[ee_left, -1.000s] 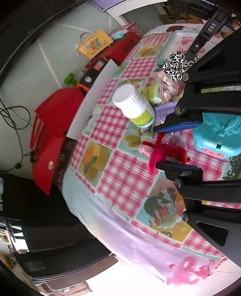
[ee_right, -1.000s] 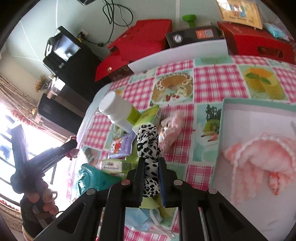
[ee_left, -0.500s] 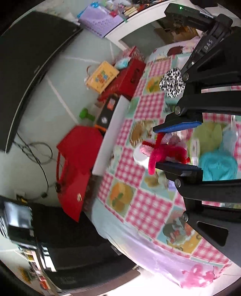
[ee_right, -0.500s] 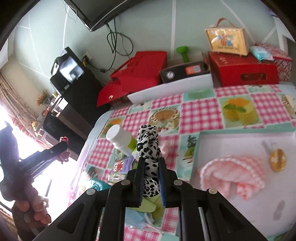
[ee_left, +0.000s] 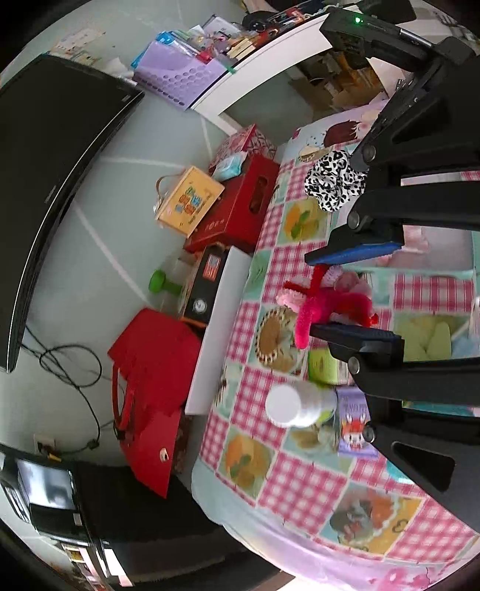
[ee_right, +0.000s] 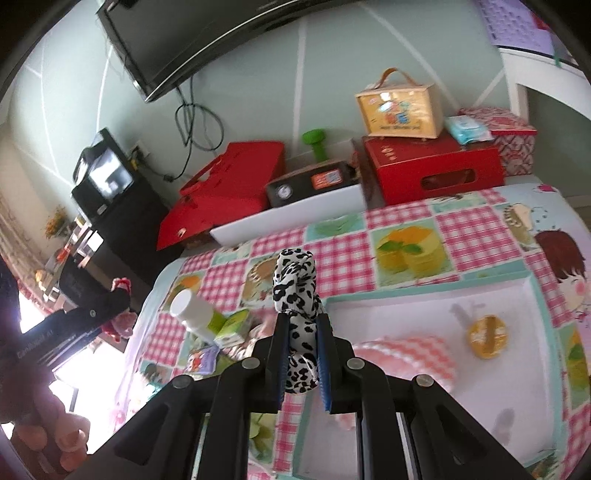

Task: Organize soft objects
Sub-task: 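Carry the red toy and leopard scrunchie with both grippers into the white tray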

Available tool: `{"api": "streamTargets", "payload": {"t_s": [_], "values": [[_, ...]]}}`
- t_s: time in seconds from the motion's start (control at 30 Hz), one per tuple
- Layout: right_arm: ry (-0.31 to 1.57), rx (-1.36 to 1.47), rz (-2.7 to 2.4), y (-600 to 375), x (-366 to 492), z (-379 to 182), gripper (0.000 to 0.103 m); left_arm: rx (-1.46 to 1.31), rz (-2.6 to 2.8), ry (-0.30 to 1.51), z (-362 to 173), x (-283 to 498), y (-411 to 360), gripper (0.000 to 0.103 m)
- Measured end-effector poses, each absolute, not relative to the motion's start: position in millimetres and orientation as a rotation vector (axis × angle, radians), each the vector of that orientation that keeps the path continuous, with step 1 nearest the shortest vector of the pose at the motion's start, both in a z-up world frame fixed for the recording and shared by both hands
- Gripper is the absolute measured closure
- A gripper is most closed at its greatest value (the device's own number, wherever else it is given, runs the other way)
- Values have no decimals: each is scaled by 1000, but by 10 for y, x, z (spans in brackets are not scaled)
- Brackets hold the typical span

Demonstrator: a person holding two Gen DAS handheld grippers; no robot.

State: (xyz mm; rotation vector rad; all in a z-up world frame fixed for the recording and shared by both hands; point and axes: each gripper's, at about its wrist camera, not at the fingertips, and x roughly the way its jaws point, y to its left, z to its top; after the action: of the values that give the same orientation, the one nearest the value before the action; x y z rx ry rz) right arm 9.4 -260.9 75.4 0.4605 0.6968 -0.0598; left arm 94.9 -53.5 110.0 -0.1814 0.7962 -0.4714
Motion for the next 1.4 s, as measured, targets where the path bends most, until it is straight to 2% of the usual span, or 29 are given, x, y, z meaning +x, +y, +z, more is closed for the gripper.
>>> {"api": "streamTargets", "payload": {"t_s": [0.47, 0.8, 1.4], "values": [[654, 520, -334, -3495, -292, 774, 88, -138, -561, 857, 887, 825, -1131, 71], [661, 611, -494, -4114, -578, 582, 88, -38, -629, 934, 545, 669, -1598, 71], [891, 470, -623, -4196, -369, 64, 87, 121, -658, 1098, -222, 563, -2028, 71]]}}
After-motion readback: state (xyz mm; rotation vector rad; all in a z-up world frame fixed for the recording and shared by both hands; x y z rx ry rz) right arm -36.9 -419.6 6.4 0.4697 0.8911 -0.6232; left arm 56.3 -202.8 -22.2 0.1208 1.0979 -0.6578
